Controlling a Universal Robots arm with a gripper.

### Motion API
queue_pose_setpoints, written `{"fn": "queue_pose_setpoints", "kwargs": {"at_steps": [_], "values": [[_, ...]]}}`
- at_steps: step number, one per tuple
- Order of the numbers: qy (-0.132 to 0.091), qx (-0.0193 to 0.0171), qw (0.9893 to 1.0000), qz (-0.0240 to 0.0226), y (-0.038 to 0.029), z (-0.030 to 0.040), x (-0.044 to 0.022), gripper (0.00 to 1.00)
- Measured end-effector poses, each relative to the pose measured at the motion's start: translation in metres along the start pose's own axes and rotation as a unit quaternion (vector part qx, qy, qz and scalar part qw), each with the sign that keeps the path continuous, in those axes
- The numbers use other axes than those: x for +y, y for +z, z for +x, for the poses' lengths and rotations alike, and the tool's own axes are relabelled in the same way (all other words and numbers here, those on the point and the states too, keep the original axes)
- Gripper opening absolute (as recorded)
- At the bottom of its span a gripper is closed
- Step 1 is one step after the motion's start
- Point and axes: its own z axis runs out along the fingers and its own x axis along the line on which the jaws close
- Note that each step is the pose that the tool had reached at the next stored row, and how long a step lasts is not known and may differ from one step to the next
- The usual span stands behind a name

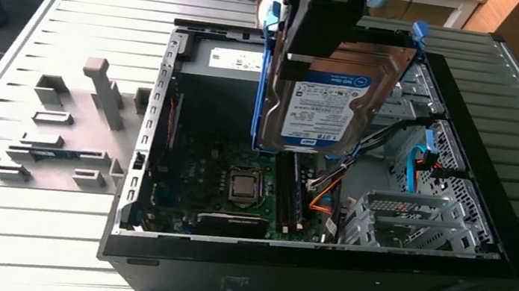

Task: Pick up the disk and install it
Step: 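Insert the disk into the insertion slot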

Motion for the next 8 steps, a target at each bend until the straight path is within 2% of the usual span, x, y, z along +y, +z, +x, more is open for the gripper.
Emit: {"fn": "queue_pose_setpoints", "kwargs": {"at_steps": [8], "values": [[0.0, 0.0, 1.0, 0.0, 0.001, 0.0003, -0.0163, 0.36]]}}
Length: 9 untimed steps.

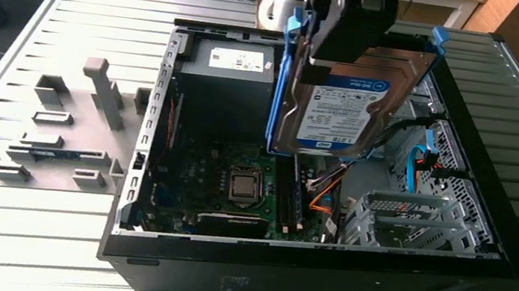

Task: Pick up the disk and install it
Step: 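Insert the disk into the insertion slot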

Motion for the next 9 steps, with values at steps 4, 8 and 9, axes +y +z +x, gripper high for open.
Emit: {"fn": "queue_pose_setpoints", "kwargs": {"at_steps": [4, 8, 9], "values": [[0.0, 0.0001, 1.0, 0.0, 0.0, -0.0001, -0.0012, 0.36], [0.0, 0.0, 1.0, 0.0, 0.0, 0.0, -0.0013, 0.36], [0.0, 0.0, 1.0, 0.0, 0.0, 0.0005, -0.0014, 0.36]]}}
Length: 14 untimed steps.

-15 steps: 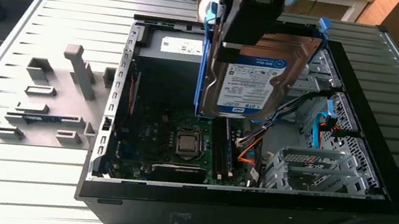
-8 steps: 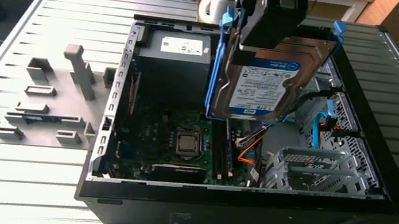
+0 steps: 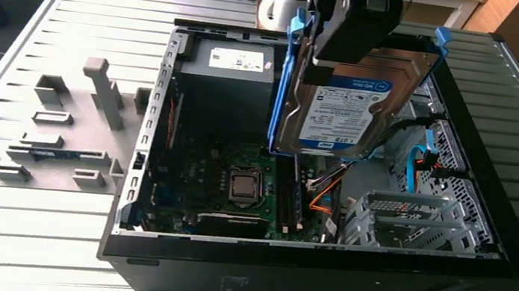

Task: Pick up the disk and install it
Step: 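Insert the disk into the insertion slot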

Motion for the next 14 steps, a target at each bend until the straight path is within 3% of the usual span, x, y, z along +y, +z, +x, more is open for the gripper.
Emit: {"fn": "queue_pose_setpoints", "kwargs": {"at_steps": [9, 14], "values": [[0.0, -0.0001, 1.0, 0.0, 0.0011, 0.0237, -0.0008, 0.36], [0.0, 0.0, 1.0, 0.0, 0.0035, 0.0252, -0.0134, 0.36]]}}
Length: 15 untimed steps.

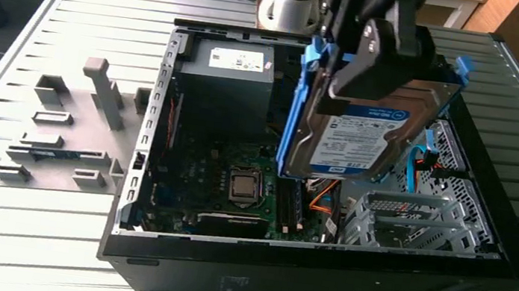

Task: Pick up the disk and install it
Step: 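Insert the disk into the insertion slot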

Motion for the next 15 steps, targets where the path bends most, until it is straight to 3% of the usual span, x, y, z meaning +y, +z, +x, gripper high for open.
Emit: {"fn": "queue_pose_setpoints", "kwargs": {"at_steps": [8, 15], "values": [[0.0, 0.0001, 1.0, 0.0, 0.0055, 0.0011, -0.029, 0.36], [0.0, 0.0, 1.0, 0.0, 0.0057, 0.0016, -0.0305, 0.36]]}}
